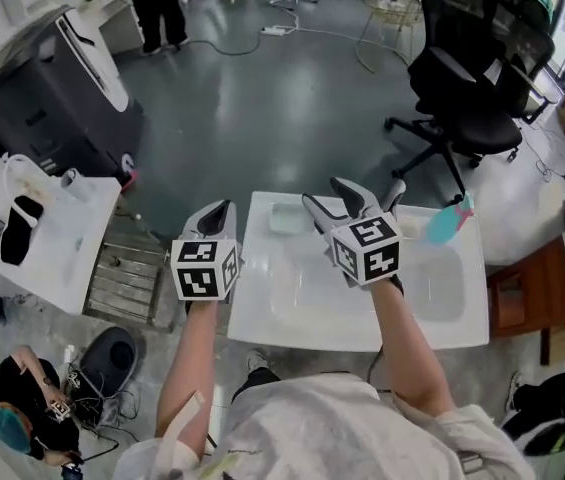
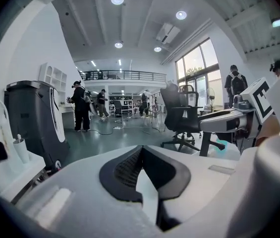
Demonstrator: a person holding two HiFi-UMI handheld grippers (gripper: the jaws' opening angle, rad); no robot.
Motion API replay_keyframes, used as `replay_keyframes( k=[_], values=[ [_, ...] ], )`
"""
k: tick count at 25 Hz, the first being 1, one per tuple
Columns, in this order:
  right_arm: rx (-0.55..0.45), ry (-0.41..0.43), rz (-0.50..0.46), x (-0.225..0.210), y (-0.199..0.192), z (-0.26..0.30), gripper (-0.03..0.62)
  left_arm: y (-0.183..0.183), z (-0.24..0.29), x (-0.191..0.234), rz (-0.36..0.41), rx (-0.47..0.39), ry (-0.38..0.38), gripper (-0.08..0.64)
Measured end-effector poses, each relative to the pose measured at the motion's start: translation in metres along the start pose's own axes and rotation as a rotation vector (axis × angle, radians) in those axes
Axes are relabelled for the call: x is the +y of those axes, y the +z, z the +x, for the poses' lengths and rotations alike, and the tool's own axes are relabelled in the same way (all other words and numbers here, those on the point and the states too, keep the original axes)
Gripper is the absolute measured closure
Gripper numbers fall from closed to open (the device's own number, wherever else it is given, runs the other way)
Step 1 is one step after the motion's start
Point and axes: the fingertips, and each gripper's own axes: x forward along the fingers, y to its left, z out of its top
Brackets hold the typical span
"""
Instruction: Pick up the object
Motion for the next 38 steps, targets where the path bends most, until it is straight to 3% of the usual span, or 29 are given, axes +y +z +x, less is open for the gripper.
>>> replay_keyframes(
  k=[10, 18, 27, 38],
  values=[
    [0.000, -0.179, 0.021, 0.007, 0.016, 0.024, 0.364, 0.016, 0.028, 0.028, 0.045, -0.016, -0.186, 0.558],
    [0.008, -0.218, 0.009, 0.013, 0.022, 0.032, 0.364, 0.018, 0.040, 0.038, 0.058, -0.024, -0.263, 0.558],
    [0.007, -0.248, 0.018, 0.001, 0.020, 0.036, 0.364, 0.012, 0.045, 0.055, 0.055, -0.019, -0.241, 0.558],
    [0.037, -0.185, -0.024, -0.011, 0.013, 0.035, 0.364, 0.016, 0.052, 0.042, 0.059, -0.025, -0.208, 0.558]
  ],
)
